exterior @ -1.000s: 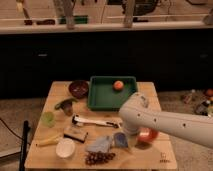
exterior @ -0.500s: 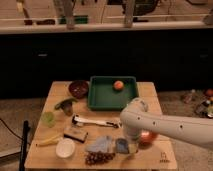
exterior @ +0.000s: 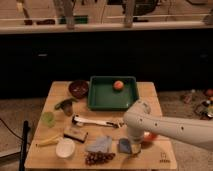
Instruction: Wipe table surface with sponge
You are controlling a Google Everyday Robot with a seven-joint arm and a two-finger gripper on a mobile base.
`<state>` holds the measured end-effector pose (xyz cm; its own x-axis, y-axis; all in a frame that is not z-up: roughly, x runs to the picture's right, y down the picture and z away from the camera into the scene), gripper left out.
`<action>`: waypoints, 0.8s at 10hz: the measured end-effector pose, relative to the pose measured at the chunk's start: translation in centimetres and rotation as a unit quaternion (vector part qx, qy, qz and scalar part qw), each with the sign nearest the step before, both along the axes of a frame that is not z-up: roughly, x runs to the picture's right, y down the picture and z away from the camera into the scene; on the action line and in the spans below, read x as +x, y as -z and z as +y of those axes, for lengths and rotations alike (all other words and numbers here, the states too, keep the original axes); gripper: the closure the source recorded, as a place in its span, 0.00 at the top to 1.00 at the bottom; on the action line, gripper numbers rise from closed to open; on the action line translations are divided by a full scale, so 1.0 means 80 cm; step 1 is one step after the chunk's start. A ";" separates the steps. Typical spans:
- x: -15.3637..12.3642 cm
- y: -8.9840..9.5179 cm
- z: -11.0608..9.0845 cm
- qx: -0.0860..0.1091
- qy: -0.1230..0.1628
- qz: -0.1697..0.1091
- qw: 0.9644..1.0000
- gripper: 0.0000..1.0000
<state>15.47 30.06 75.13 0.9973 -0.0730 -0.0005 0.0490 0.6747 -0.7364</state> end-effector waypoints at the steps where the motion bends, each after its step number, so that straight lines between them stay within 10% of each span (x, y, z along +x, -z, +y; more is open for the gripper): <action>1: 0.001 -0.003 -0.003 0.004 -0.001 0.004 1.000 0.02; 8: -0.007 -0.034 -0.035 0.025 0.009 0.013 1.000 0.02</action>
<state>14.90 27.28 77.89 0.9956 -0.0894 -0.0298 0.0426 0.7093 -0.7037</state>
